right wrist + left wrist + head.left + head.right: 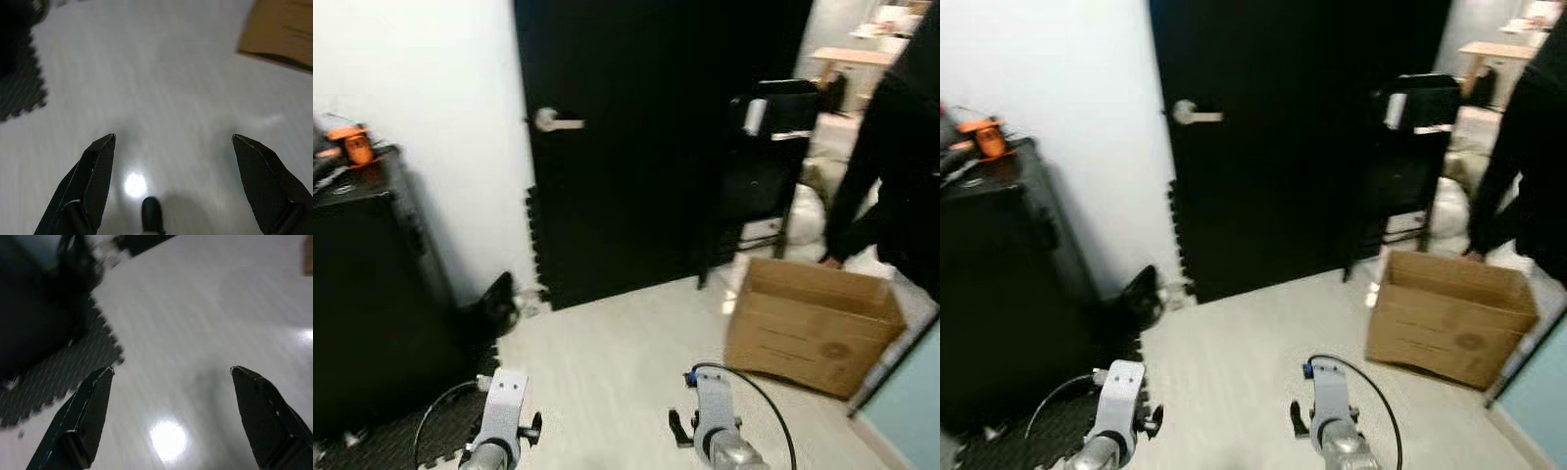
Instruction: Clean up the room
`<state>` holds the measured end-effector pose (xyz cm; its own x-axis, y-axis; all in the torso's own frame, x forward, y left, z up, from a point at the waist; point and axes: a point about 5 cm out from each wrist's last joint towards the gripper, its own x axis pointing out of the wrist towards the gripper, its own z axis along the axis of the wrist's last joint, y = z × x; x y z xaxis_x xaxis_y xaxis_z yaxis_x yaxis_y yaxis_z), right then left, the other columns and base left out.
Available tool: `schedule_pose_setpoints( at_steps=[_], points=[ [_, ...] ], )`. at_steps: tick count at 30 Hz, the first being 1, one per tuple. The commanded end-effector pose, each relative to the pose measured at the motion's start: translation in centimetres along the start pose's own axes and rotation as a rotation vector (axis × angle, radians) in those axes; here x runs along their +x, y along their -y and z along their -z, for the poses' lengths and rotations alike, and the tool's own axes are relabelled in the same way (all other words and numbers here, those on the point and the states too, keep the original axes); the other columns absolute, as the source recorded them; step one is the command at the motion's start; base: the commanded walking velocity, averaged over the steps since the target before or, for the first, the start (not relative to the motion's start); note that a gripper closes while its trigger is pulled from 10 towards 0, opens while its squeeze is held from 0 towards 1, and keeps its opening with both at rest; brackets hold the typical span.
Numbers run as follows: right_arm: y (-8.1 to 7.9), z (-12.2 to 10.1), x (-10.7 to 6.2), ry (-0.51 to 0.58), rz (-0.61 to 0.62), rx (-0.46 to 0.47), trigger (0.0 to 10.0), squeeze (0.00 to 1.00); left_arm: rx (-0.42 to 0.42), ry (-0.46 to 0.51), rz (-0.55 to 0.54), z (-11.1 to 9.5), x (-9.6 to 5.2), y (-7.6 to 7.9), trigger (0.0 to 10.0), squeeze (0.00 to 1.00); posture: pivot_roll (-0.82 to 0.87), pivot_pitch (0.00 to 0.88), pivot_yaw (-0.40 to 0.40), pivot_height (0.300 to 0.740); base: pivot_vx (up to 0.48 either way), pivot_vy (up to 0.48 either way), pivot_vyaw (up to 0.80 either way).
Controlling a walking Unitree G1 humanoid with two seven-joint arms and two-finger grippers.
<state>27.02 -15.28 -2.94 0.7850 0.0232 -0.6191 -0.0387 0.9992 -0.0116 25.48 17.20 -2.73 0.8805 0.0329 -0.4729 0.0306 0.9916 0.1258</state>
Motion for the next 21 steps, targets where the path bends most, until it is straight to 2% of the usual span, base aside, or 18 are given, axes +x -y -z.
schedule_pose_setpoints(
  at_steps=[1, 8, 21],
  points=[
    [-0.2, -0.8, 0.1, 0.038, -0.002, 0.004, 10.0, 0.00, 0.015, 0.019, -0.002, -0.2, -0.1, -0.4, 10.0, 0.00, 0.00, 0.000, 0.013, 0.740, 0.000, 0.000, -0.80],
    [0.1, -2.9, 0.2, 0.140, 0.002, 0.005, 10.0, 0.00, -0.017, 0.111, -0.026, -1.7, 0.0, -1.2, 10.0, 0.00, 0.00, 0.000, 0.000, 0.740, 0.000, 0.000, -0.80],
    [-0.9, -2.7, 0.1, 0.147, -0.036, -0.024, 10.0, 0.00, -0.025, 0.131, -0.033, -2.3, 0.2, -1.2, 10.0, 0.00, -0.01, 0.000, 0.000, 0.740, 0.000, 0.000, -0.80]
  ],
)
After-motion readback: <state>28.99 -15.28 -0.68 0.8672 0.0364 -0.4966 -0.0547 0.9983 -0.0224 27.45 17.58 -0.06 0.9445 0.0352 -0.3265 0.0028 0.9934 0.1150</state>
